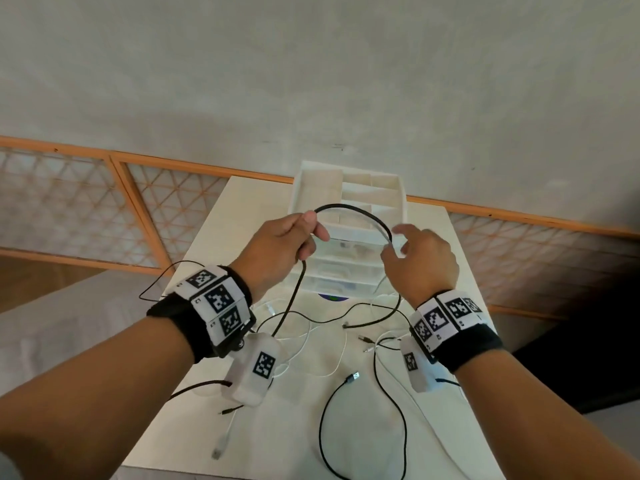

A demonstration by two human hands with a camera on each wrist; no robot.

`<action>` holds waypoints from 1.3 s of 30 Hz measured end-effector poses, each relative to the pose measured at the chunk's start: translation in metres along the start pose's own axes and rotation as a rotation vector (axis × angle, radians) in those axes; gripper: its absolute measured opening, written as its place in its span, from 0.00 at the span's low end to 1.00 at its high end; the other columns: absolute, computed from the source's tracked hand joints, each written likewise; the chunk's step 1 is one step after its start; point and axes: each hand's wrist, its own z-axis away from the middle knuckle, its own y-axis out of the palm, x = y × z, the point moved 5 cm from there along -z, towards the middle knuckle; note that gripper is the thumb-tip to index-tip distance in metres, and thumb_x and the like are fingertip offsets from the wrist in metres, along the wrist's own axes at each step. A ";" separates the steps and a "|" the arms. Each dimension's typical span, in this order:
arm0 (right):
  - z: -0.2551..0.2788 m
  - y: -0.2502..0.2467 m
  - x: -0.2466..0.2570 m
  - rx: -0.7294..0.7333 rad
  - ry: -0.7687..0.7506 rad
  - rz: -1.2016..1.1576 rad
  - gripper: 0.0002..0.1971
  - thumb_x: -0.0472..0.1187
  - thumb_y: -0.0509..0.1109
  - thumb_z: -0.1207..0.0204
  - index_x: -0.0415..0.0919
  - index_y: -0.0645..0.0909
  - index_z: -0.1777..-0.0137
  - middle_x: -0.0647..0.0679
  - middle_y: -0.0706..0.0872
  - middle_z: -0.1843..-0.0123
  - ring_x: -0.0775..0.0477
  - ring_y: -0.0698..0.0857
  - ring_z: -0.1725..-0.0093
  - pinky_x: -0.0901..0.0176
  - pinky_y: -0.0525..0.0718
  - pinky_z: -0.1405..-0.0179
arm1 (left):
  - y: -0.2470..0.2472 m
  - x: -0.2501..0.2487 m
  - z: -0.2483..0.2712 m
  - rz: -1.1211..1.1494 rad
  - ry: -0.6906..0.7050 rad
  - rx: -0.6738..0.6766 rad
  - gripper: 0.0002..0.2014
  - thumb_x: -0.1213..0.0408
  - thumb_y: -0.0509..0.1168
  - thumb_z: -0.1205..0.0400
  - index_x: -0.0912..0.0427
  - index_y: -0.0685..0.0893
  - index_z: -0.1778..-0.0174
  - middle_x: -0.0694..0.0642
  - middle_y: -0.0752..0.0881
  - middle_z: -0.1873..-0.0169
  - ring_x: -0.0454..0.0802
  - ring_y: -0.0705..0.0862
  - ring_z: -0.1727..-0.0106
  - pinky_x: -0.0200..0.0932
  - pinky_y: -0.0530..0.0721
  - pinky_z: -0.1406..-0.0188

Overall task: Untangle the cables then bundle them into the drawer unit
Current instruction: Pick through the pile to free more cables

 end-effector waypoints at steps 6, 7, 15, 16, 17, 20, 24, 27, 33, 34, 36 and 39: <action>0.005 -0.011 0.068 -0.199 -0.399 -0.287 0.07 0.45 0.73 0.25 0.43 0.85 0.52 0.48 0.82 0.56 0.46 0.83 0.64 0.49 0.84 0.67 | 0.022 -0.007 -0.005 -0.028 0.011 0.042 0.23 0.46 0.52 0.11 0.52 0.86 0.62 0.46 0.71 0.75 0.48 0.69 0.67 0.44 0.69 0.59; -0.001 -0.012 0.068 -0.196 -0.400 -0.298 0.05 0.44 0.74 0.25 0.43 0.86 0.55 0.50 0.82 0.58 0.49 0.81 0.65 0.49 0.84 0.66 | 0.023 -0.004 -0.005 -0.013 -0.008 0.036 0.23 0.46 0.52 0.10 0.53 0.86 0.63 0.46 0.72 0.76 0.48 0.71 0.68 0.44 0.70 0.58; -0.025 -0.052 0.024 -0.386 -0.198 -0.378 0.10 0.48 0.76 0.24 0.41 0.89 0.58 0.48 0.85 0.68 0.47 0.82 0.68 0.56 0.76 0.65 | -0.004 0.064 0.015 -0.026 -0.238 -0.008 0.22 0.52 0.52 0.09 0.59 0.78 0.64 0.46 0.71 0.80 0.47 0.67 0.75 0.43 0.69 0.71; -0.033 -0.056 0.010 -0.380 -0.097 -0.342 0.12 0.51 0.74 0.22 0.42 0.88 0.55 0.50 0.85 0.69 0.45 0.83 0.67 0.57 0.75 0.65 | -0.010 0.078 0.022 -0.070 -0.257 0.006 0.22 0.51 0.52 0.09 0.58 0.77 0.65 0.43 0.70 0.82 0.46 0.66 0.76 0.43 0.66 0.72; -0.040 -0.058 -0.004 -0.360 -0.001 -0.296 0.15 0.56 0.71 0.21 0.44 0.87 0.54 0.50 0.85 0.69 0.42 0.85 0.66 0.57 0.77 0.64 | -0.016 0.089 0.027 -0.117 -0.272 0.015 0.22 0.50 0.52 0.10 0.57 0.76 0.67 0.43 0.69 0.82 0.45 0.65 0.77 0.43 0.64 0.73; -0.059 -0.052 -0.034 -0.288 0.184 -0.266 0.28 0.71 0.56 0.24 0.46 0.80 0.56 0.45 0.90 0.65 0.33 0.89 0.62 0.45 0.87 0.54 | -0.034 0.103 0.031 -0.193 -0.283 0.006 0.23 0.47 0.51 0.10 0.55 0.74 0.68 0.45 0.67 0.80 0.45 0.64 0.77 0.44 0.63 0.72; -0.076 -0.060 -0.027 -0.241 0.139 -0.339 0.28 0.69 0.46 0.25 0.53 0.79 0.45 0.49 0.90 0.52 0.32 0.90 0.53 0.37 0.86 0.46 | -0.042 0.104 0.029 -0.249 -0.352 0.014 0.24 0.43 0.50 0.12 0.57 0.78 0.63 0.48 0.68 0.76 0.51 0.68 0.71 0.43 0.68 0.73; -0.080 -0.078 -0.013 -0.298 0.067 -0.529 0.20 0.59 0.49 0.16 0.50 0.76 0.38 0.59 0.84 0.56 0.44 0.91 0.59 0.39 0.89 0.53 | -0.039 0.108 0.033 -0.222 -0.439 0.030 0.22 0.45 0.51 0.11 0.57 0.80 0.59 0.49 0.66 0.75 0.51 0.66 0.72 0.38 0.65 0.80; -0.064 -0.030 -0.070 0.007 0.187 -0.332 0.14 0.42 0.60 0.18 0.52 0.74 0.34 0.45 0.87 0.48 0.44 0.90 0.60 0.44 0.90 0.57 | -0.053 0.094 0.025 -0.098 -0.365 -0.222 0.20 0.55 0.56 0.10 0.57 0.87 0.61 0.51 0.70 0.73 0.49 0.67 0.73 0.42 0.67 0.73; -0.055 -0.011 -0.088 0.175 0.244 -0.222 0.20 0.37 0.63 0.21 0.53 0.71 0.30 0.43 0.86 0.43 0.40 0.90 0.58 0.44 0.90 0.58 | -0.054 0.088 0.025 -0.063 -0.341 -0.225 0.19 0.57 0.56 0.10 0.58 0.88 0.61 0.52 0.72 0.74 0.49 0.68 0.72 0.42 0.68 0.72; -0.029 0.012 -0.105 0.395 0.312 -0.072 0.31 0.32 0.67 0.25 0.52 0.68 0.22 0.42 0.81 0.37 0.40 0.87 0.53 0.47 0.87 0.57 | -0.054 0.075 0.025 -0.007 -0.310 -0.210 0.19 0.61 0.56 0.10 0.63 0.89 0.57 0.51 0.75 0.74 0.47 0.71 0.71 0.40 0.70 0.71; 0.000 0.015 -0.071 0.316 0.136 -0.116 0.30 0.42 0.75 0.27 0.54 0.73 0.24 0.45 0.82 0.37 0.46 0.82 0.48 0.52 0.81 0.44 | -0.039 0.050 0.024 0.032 -0.275 -0.107 0.17 0.65 0.56 0.09 0.70 0.88 0.49 0.54 0.75 0.72 0.48 0.71 0.70 0.37 0.70 0.75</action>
